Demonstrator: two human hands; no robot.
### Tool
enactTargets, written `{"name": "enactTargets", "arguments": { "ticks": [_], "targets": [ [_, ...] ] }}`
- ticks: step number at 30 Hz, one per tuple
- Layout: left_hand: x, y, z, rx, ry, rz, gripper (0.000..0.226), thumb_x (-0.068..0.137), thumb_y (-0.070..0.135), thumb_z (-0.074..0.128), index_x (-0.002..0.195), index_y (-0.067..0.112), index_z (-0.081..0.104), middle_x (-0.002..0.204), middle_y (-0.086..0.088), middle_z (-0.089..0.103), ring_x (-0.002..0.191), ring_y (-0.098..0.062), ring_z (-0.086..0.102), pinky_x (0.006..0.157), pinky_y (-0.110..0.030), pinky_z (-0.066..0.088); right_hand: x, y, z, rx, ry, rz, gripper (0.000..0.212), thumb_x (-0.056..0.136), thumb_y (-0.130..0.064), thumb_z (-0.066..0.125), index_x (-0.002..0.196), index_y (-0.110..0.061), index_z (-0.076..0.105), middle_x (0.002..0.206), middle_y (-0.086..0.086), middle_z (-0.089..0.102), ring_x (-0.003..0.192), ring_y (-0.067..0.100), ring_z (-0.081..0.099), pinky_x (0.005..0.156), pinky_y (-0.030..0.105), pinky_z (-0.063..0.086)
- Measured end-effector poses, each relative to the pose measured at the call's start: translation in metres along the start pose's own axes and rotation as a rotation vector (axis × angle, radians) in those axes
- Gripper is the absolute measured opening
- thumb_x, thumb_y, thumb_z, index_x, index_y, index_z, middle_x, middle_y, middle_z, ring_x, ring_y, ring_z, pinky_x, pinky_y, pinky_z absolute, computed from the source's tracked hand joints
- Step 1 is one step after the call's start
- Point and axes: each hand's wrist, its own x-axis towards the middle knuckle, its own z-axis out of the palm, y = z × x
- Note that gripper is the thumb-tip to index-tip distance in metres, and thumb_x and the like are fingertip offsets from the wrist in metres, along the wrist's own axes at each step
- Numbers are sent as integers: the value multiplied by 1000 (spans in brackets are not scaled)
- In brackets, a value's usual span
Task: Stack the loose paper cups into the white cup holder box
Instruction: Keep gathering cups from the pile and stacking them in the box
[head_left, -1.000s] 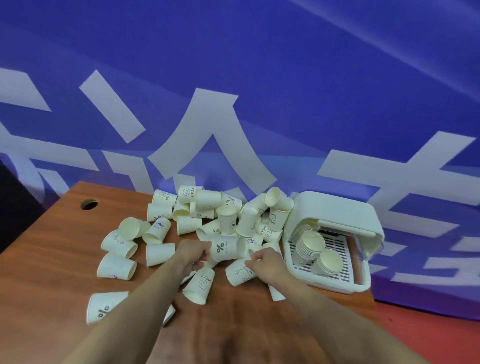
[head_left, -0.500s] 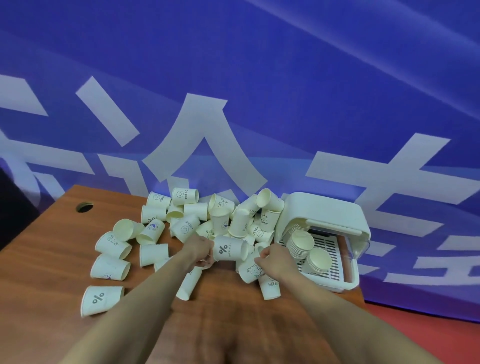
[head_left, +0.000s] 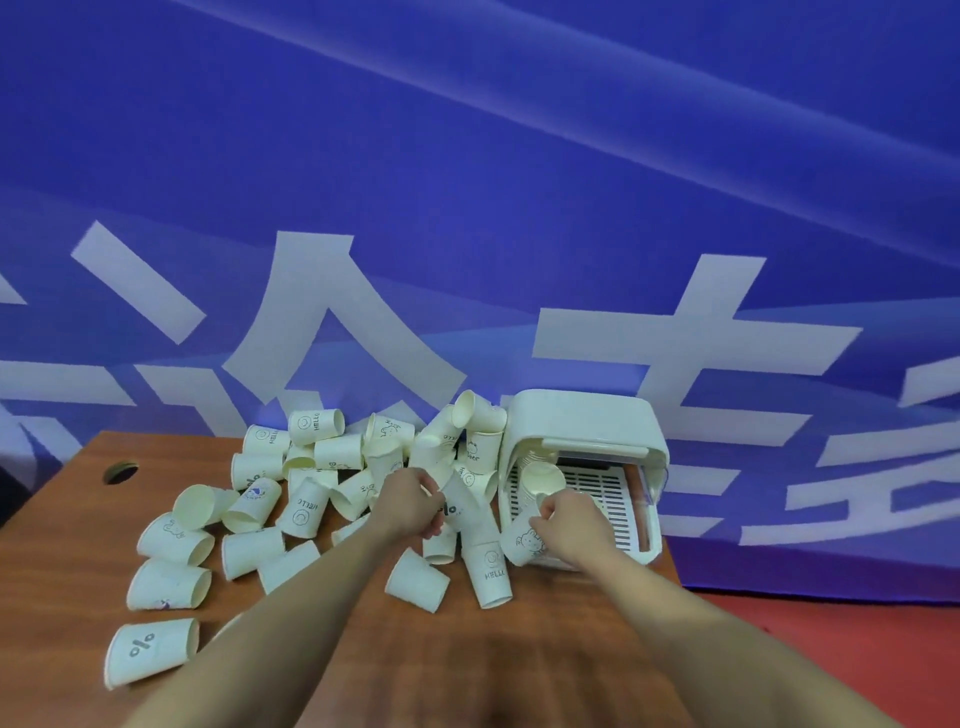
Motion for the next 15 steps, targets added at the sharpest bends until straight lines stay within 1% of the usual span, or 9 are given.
{"name": "enactTargets", "arguments": {
  "ticks": [2,6,9,12,15],
  "targets": [
    [0,10,15,76,-22,59,6,86,2,55,90,0,58,61,-17,69,49,-23,66,51,-34,57,-1,15,-10,2,18,-11,14,85,-34,61,84,-20,62,98,2,64,93,24,60,76,32,49],
    [-2,30,41,217,-55,192,4,86,9,58,87,6,60,59,-11,69,50,-19,66,51,-34,56,-3,44,-26,-6,53,-35,18,86,-34,59,79,-17,61,88,2,66,87,24,61,73,34,50],
    [-2,43,62,338,-65,296,6,89,16,60,85,12,60,60,-4,68,54,-15,66,55,-33,55,-4,65,-36,-24,78,-42,20,89,-35,58,86,-16,62,90,1,66,89,24,61,72,32,48],
    [2,55,83,524,-19,446,12,92,27,59,87,17,65,66,0,69,63,-15,65,66,-34,54,-5,86,-46,-48,116,-43,19,92,-35,58,92,-17,62,92,1,66,91,24,61,74,33,48],
    [4,68,102,619,6,564,19,95,27,55,90,15,70,76,-3,70,72,-21,63,67,-34,51,-2,105,-56,-59,154,-38,18,91,-34,57,90,-17,65,90,2,66,91,25,62,71,32,47]
  ]
}}
